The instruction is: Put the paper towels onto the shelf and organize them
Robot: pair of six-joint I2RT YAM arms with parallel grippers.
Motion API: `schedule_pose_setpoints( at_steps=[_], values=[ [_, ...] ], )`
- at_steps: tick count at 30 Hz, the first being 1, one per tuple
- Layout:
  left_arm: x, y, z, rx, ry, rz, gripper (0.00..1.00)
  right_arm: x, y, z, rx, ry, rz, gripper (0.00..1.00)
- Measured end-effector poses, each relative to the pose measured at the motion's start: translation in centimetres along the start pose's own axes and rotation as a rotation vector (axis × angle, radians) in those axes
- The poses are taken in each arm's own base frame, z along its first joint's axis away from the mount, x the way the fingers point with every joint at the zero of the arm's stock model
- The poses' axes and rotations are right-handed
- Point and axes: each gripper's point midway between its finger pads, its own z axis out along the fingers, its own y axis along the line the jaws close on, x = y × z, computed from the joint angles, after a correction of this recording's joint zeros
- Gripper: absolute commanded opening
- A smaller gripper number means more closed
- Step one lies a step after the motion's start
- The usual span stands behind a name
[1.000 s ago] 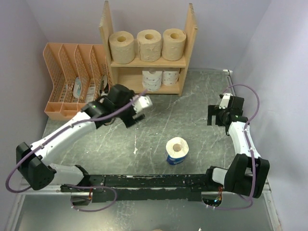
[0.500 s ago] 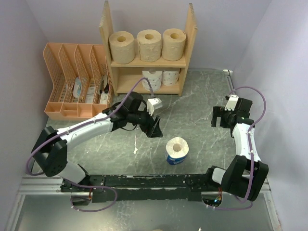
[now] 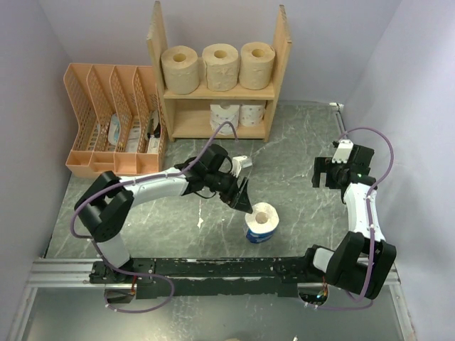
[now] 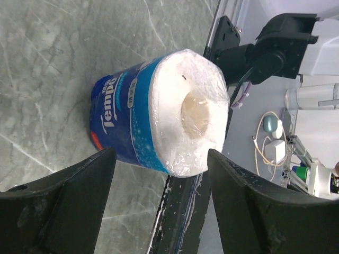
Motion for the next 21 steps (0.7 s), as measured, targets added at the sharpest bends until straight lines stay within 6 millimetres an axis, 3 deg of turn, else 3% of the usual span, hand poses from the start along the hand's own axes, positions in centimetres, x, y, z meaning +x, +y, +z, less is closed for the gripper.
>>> schedule_pose_setpoints(
  at_steps=[8, 21],
  values=[
    [1.0, 0.9, 1.8, -0.002, 0.045, -0.026, 0.82, -0.4, 0.2, -0.4, -0.008, -0.022, -0.009, 1.0],
    [1.0, 0.6, 3.6, 0.025, 0.073, -0.015, 0.58, -0.4, 0.3, -0.4, -0.013, -0.022, -0.012, 1.0]
  ],
)
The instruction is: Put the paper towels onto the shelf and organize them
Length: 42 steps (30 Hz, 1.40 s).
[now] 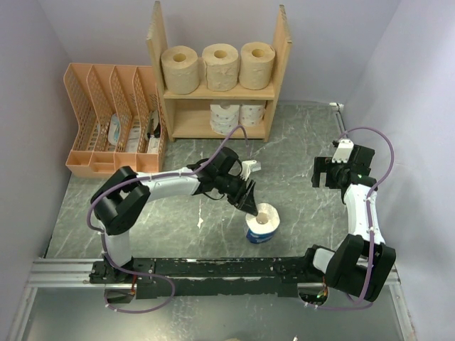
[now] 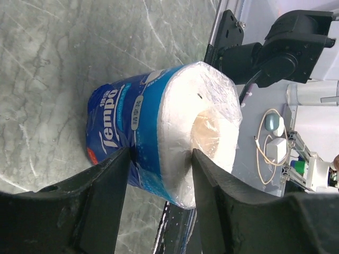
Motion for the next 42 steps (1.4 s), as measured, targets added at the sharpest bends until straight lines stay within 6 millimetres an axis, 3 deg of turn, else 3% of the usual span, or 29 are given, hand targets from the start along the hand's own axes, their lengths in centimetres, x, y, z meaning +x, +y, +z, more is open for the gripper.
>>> schedule_pose_setpoints(
  at_steps=[2, 5, 6, 17, 22, 28, 30, 37, 42],
  values=[
    [0.0, -0.2, 0.1, 0.003, 0.001, 0.004, 0.53, 0.0, 0.0, 0.0, 0.001, 0.0, 0.0, 1.0],
    [0.0, -0.5, 0.3, 0.014, -0.002, 0.014, 0.11, 0.0, 0.0, 0.0, 0.0, 0.0, 0.0, 1.0],
    [-0.1, -0.6, 0.3, 0.017, -0.005, 0.014, 0.07, 0.0, 0.0, 0.0, 0.001, 0.0, -0.001, 1.0],
    [-0.1, -1.1, -0.3, -0.025, -0.024, 0.036, 0.07, 0.0, -0.1, 0.0, 0.004, 0.001, -0.008, 1.0],
    [-0.7, -0.5, -3.0, -0.226, -0.05, -0.023, 0.07, 0.0, -0.1, 0.0, 0.005, 0.002, -0.009, 1.0],
    [-4.1, 0.8, -6.9, -0.412, -0.19, -0.154, 0.07, 0.2, -0.3, 0.1, 0.012, 0.008, -0.007, 1.0],
    [-5.0, 2.1, -8.5, -0.43, -0.251, -0.251, 0.07, 0.2, -0.3, 0.1, 0.016, 0.011, -0.007, 1.0],
    [-5.4, 10.4, -15.0, -0.562, -0.46, -0.641, 0.07, 0.4, -0.6, 0.2, 0.031, 0.019, -0.006, 1.0],
    [-7.3, 13.3, -18.3, -0.652, -0.631, -0.726, 0.07, 0.6, -0.8, 0.4, 0.036, 0.033, -0.003, 1.0]
  ],
)
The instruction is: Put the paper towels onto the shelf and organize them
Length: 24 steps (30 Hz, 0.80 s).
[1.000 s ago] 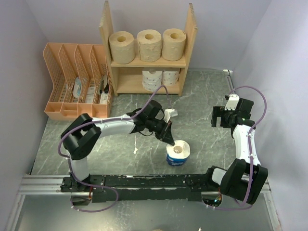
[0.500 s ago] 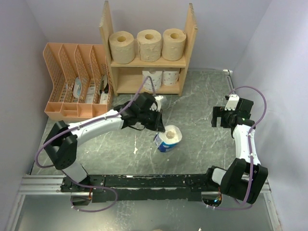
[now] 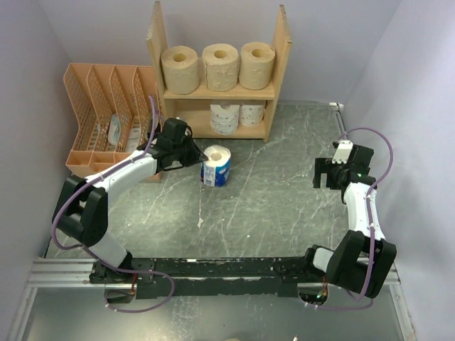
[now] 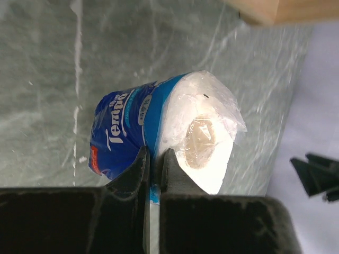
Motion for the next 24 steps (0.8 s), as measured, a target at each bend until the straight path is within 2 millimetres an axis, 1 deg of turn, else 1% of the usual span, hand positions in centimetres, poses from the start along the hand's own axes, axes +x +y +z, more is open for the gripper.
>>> schedule_pose_setpoints(
  at_steps=[7, 12, 16, 20, 24],
  values=[
    [-5.2, 0.4, 0.0, -0.082, -0.246, -0.083, 0.07, 0.2, -0.1, 0.1, 0.007, 0.008, 0.001, 1.0],
    [-8.5, 1.4, -1.0, -0.157, -0.427, -0.112, 0.07, 0.2, -0.2, 0.1, 0.007, 0.008, 0.001, 1.0],
    [-11.2, 1.6, -2.4, -0.18, -0.567, -0.133, 0.07, 0.1, -0.1, 0.1, 0.007, 0.008, 0.001, 1.0],
    [-13.3, 0.9, -3.7, -0.164, -0.671, -0.149, 0.07, 0.2, -0.1, 0.2, 0.005, 0.011, 0.001, 1.0],
    [-14.5, 0.3, -4.3, -0.142, -0.73, -0.145, 0.07, 0.4, -0.1, 0.3, 0.003, 0.018, 0.0, 0.99]
  ],
)
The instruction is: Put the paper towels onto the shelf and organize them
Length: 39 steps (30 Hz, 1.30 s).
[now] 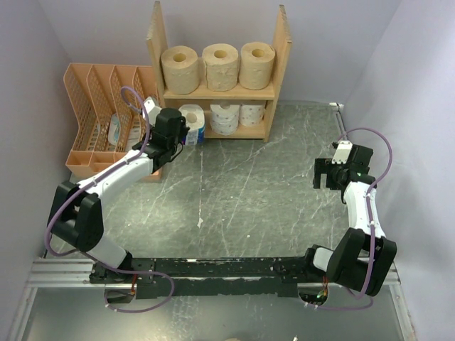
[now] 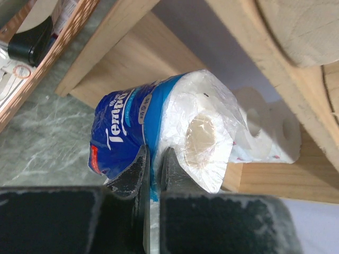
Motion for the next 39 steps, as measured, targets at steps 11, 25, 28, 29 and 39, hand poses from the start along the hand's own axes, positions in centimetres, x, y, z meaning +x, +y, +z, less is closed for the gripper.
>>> schedule_pose_setpoints(
  at_steps=[11, 25, 28, 29, 39],
  values=[
    [-1.3, -1.5, 2.3, 0.077, -0.13, -0.004, 0.07, 0.0, 0.0, 0.0, -0.001, 0.001, -0.003, 0.99],
    [-0.6, -1.4, 4.6, 0.125, -0.18, 0.002, 0.52, 0.0, 0.1, 0.0, -0.004, -0.001, -0.003, 1.0],
    [-1.2, -2.0, 4.6, 0.151, -0.201, -0.016, 0.52, 0.0, 0.1, 0.0, -0.004, -0.001, -0.003, 1.0],
    [-1.3, -2.0, 4.7, 0.155, -0.205, -0.018, 0.53, 0.0, 0.1, 0.0, -0.004, -0.001, -0.003, 1.0],
    [-1.4, -1.6, 5.6, 0.165, -0.202, -0.013, 0.61, 0.0, 0.1, 0.0, -0.005, -0.001, -0.003, 1.0]
  ],
)
